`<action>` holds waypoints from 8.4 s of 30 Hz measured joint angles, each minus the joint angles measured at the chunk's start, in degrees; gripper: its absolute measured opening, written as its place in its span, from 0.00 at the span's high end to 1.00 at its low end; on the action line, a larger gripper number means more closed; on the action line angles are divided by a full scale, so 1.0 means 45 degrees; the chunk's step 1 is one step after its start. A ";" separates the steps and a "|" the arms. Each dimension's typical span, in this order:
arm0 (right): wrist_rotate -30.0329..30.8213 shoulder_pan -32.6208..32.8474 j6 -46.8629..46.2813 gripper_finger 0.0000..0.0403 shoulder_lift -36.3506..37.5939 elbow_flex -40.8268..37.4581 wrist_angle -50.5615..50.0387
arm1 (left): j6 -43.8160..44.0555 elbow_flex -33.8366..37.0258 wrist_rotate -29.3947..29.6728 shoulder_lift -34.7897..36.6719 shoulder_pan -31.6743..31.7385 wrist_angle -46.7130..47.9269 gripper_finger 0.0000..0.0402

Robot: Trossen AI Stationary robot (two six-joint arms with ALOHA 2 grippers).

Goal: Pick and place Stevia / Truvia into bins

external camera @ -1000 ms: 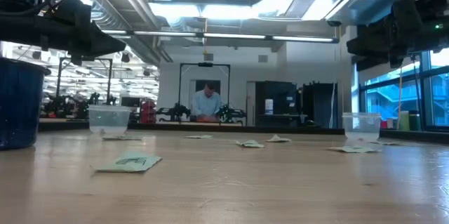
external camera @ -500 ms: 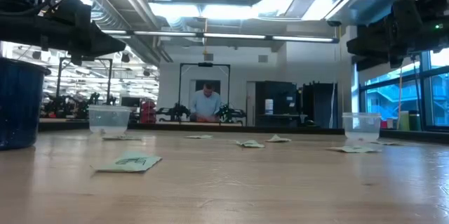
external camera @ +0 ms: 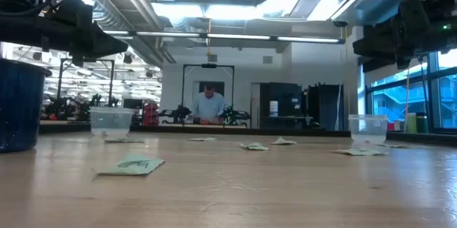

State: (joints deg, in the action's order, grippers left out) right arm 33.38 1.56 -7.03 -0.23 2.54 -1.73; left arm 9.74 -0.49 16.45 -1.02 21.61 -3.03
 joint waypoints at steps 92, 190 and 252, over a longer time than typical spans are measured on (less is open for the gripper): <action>-0.3007 0.2143 -0.1932 0.66 -1.4363 1.2056 -1.3515 | -0.0001 0.0000 0.0000 0.0001 -0.0005 -0.0005 0.89; -0.5770 -0.1219 0.2361 0.90 -2.0724 0.8909 -1.1502 | -0.0926 -0.0001 0.0491 0.0000 0.0000 -0.0044 0.89; -0.5019 -0.8684 -0.2657 1.00 -1.8231 1.0417 -1.2252 | -0.1001 -0.0001 0.0457 0.0000 0.0000 -0.0044 0.89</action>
State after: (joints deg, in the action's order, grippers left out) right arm 10.80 -37.52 -18.98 -82.27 49.42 -56.87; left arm 5.23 -0.49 18.50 -1.02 21.60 -3.22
